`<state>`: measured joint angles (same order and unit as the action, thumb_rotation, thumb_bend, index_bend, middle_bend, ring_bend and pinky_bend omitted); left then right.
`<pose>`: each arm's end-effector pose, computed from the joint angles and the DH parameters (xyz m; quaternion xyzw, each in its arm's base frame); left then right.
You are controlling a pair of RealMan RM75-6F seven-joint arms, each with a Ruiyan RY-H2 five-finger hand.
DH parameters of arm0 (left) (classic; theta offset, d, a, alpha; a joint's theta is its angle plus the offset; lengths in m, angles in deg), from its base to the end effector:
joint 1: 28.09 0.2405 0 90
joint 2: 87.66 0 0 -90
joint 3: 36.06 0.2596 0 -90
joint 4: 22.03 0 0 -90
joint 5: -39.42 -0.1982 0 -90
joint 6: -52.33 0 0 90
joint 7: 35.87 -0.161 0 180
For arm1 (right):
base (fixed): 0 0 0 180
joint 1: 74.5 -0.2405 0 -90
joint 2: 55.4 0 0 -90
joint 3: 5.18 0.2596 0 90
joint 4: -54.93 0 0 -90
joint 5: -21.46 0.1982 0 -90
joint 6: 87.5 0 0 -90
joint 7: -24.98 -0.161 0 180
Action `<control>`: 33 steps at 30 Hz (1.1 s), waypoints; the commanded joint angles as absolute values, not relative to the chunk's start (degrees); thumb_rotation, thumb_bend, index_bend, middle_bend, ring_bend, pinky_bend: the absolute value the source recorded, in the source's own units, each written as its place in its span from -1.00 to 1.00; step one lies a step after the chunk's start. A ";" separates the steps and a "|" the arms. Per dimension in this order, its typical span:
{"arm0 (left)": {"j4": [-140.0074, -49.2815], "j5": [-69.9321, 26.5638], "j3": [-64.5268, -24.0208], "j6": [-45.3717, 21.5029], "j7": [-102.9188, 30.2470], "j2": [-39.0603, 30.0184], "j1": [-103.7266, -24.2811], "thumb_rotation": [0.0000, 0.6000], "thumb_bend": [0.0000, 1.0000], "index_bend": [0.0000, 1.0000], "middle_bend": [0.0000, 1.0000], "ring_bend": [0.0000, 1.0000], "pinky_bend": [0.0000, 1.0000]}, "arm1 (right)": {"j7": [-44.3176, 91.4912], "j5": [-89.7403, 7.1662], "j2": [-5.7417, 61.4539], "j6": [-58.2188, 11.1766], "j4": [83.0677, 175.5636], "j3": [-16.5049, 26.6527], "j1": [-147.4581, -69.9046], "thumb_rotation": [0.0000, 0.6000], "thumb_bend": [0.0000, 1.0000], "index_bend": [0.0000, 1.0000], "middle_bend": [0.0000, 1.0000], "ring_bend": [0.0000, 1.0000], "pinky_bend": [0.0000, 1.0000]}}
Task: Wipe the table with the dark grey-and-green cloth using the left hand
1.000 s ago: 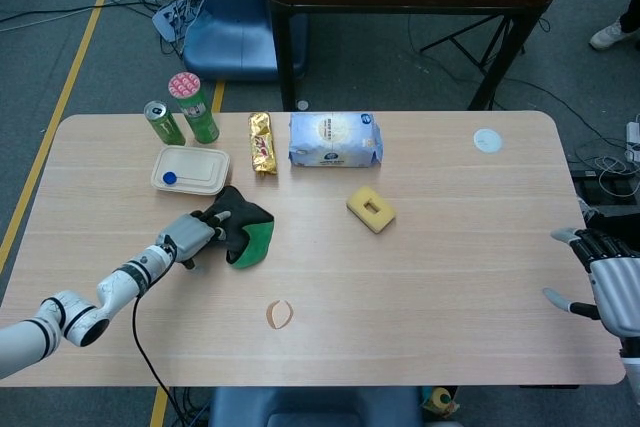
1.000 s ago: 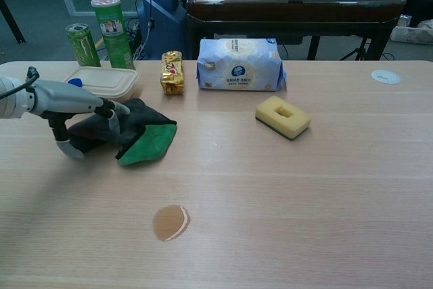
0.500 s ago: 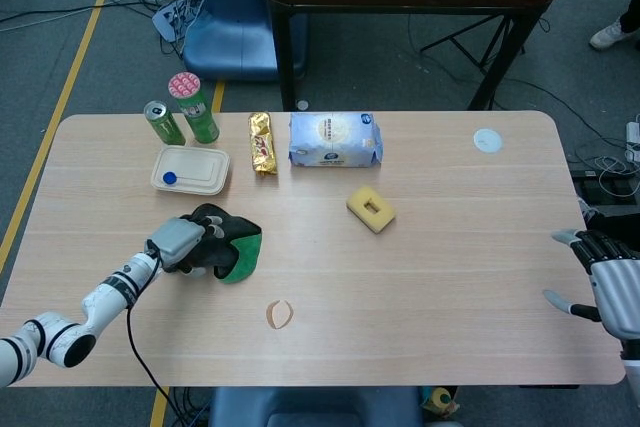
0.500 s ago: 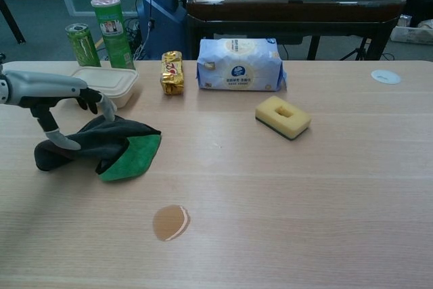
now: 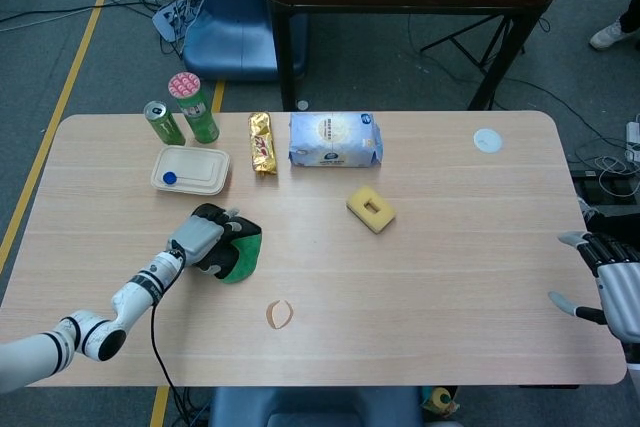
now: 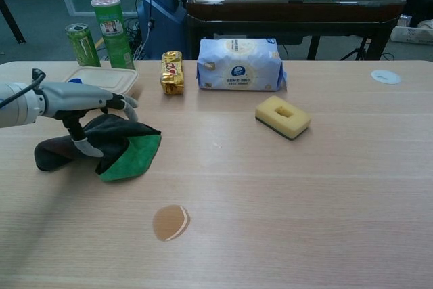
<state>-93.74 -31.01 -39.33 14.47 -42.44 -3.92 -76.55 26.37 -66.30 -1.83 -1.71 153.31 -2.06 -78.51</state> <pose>-0.1980 0.3893 -0.0076 -0.8200 -0.3563 -0.2391 0.3787 -0.2950 -0.1927 0.2195 0.6170 -0.3474 0.3668 0.6034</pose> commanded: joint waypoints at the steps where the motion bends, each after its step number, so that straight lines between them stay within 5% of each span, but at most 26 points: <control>1: -91.26 -31.22 -38.44 15.09 -44.26 -2.06 -76.98 1.00 -0.66 -0.58 -0.97 -0.97 -0.67 | 26.36 -66.23 -1.85 -1.66 153.32 -2.05 -78.44 1.00 -0.80 -0.46 -0.44 -0.55 -0.42; 7: -88.96 -31.35 -37.37 16.01 -44.22 -0.92 -76.49 1.00 -0.66 -0.38 -0.97 -0.93 -0.64 | 26.45 -65.95 -1.96 -1.70 153.41 -2.04 -78.28 1.00 -0.80 -0.46 -0.44 -0.55 -0.42; 10: -87.64 -32.35 -37.14 16.10 -42.36 -0.29 -76.15 1.00 -0.66 -0.20 -0.94 -0.77 -0.37 | 26.55 -66.18 -1.97 -1.71 153.55 -2.04 -78.34 1.00 -0.80 -0.46 -0.44 -0.54 -0.42; 15: -85.29 -35.42 -37.15 14.36 -37.48 0.83 -75.36 1.00 -0.66 0.10 -0.56 -0.37 0.27 | 26.90 -66.26 -2.03 -1.69 153.80 -1.98 -78.36 1.00 -0.80 -0.46 -0.44 -0.54 -0.42; 18: -83.51 -36.61 -36.87 14.92 -34.97 1.32 -75.37 1.00 -0.66 0.17 -0.44 -0.25 0.43 | 27.06 -66.22 -2.12 -1.68 153.99 -1.97 -78.33 1.00 -0.80 -0.46 -0.44 -0.54 -0.42; 23: -81.62 -37.67 -37.02 14.59 -32.08 1.64 -75.08 1.00 -0.66 0.34 0.05 0.12 0.77 | 27.26 -66.29 -2.24 -1.45 154.28 -1.94 -78.20 1.00 -0.80 -0.46 -0.44 -0.54 -0.42; 33: -83.81 -39.09 -36.65 12.45 -30.12 -1.37 -73.49 1.00 -0.32 0.46 0.33 0.38 1.00 | 27.32 -66.65 -2.13 -1.68 154.42 -1.78 -78.53 1.00 -0.80 -0.46 -0.44 -0.54 -0.42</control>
